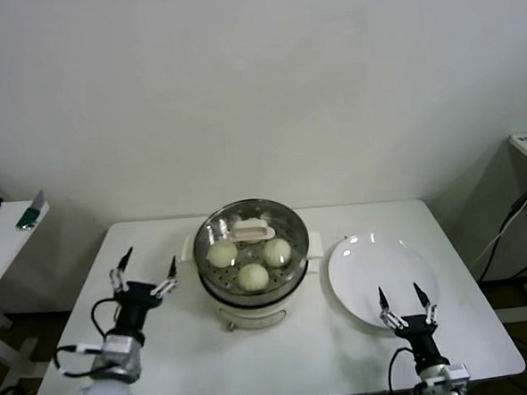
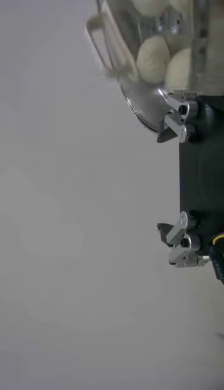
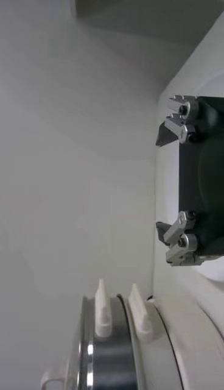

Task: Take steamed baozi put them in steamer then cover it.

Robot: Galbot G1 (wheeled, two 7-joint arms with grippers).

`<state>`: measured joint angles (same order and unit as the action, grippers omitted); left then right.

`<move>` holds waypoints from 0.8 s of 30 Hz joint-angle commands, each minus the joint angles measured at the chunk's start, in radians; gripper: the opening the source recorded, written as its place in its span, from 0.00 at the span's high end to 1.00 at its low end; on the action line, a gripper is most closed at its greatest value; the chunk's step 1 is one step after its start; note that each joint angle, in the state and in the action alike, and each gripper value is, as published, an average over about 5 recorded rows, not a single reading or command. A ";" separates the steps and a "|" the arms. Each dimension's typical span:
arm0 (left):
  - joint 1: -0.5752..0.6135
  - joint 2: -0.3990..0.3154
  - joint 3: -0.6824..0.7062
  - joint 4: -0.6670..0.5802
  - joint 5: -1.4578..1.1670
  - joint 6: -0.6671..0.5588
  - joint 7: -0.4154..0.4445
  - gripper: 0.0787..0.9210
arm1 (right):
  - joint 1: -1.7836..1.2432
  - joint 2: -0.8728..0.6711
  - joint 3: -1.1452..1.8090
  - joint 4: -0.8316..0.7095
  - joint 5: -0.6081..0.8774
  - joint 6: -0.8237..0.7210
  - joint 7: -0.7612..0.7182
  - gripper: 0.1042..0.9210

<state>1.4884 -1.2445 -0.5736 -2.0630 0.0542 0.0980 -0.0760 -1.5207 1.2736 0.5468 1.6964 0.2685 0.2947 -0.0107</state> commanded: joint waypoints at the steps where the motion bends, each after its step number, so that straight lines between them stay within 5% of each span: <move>1: 0.120 0.000 -0.141 0.293 -0.310 -0.342 -0.016 0.12 | 0.012 0.005 -0.004 -0.022 0.036 0.054 0.006 0.12; 24: 0.135 -0.028 -0.105 0.287 -0.292 -0.354 0.030 0.12 | 0.024 0.004 -0.018 -0.023 0.040 0.035 0.012 0.12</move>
<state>1.6103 -1.2685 -0.6648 -1.8072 -0.2104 -0.2192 -0.0496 -1.4977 1.2793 0.5290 1.6737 0.3024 0.3255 0.0002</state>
